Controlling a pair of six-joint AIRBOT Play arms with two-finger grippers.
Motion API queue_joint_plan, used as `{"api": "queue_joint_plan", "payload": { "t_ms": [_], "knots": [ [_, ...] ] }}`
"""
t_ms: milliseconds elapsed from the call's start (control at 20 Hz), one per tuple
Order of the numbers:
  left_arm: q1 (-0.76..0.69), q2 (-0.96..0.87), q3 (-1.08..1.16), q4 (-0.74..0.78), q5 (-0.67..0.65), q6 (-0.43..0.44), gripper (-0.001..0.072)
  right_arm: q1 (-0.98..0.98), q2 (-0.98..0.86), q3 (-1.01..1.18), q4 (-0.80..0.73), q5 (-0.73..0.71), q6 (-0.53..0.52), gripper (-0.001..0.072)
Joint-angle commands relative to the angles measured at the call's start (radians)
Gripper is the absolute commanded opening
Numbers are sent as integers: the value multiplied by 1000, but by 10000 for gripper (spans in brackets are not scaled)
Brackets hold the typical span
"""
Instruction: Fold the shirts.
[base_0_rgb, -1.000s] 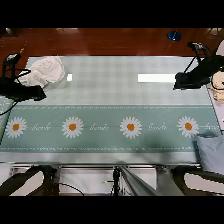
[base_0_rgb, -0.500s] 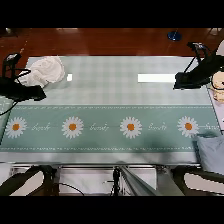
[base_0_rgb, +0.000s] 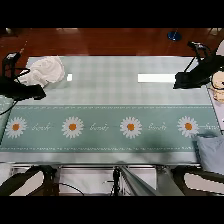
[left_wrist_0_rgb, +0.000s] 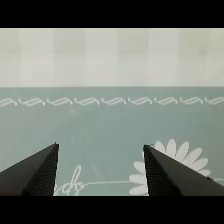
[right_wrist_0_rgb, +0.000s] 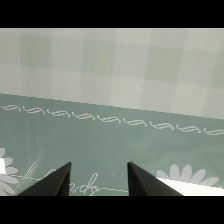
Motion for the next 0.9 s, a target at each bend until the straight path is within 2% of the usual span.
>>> {"api": "queue_joint_plan", "payload": {
  "t_ms": [0, 400, 450, 500, 550, 650, 700, 850],
  "knots": [
    [0, 0, 0, -40, 32, 0, 613, 0, 1, 0, 0, 4, -19, 405],
    [0, -14, 0, -71, 75, 0, 618, 0, 1, 0, -3, 22, -74, 408],
    [2, -17, 0, -69, 153, 0, 626, 0, 0, 0, -3, 21, -77, 408],
    [4, -19, 0, -69, 250, -5, 720, 0, 1, 0, -3, 21, -77, 409],
    [4, -28, 0, -70, 376, -42, 720, 0, 1, 0, -3, 21, -77, 408],
    [5, -67, 15, -68, 554, -45, 720, 0, 0, 0, -3, 17, -77, 408],
    [8, -106, 35, -64, 593, -45, 720, 0, 0, 0, -3, 11, -76, 408],
    [7, -262, 112, -31, 578, -45, 720, 0, 1, 0, 2, -3, -74, 408]
  ]
}}
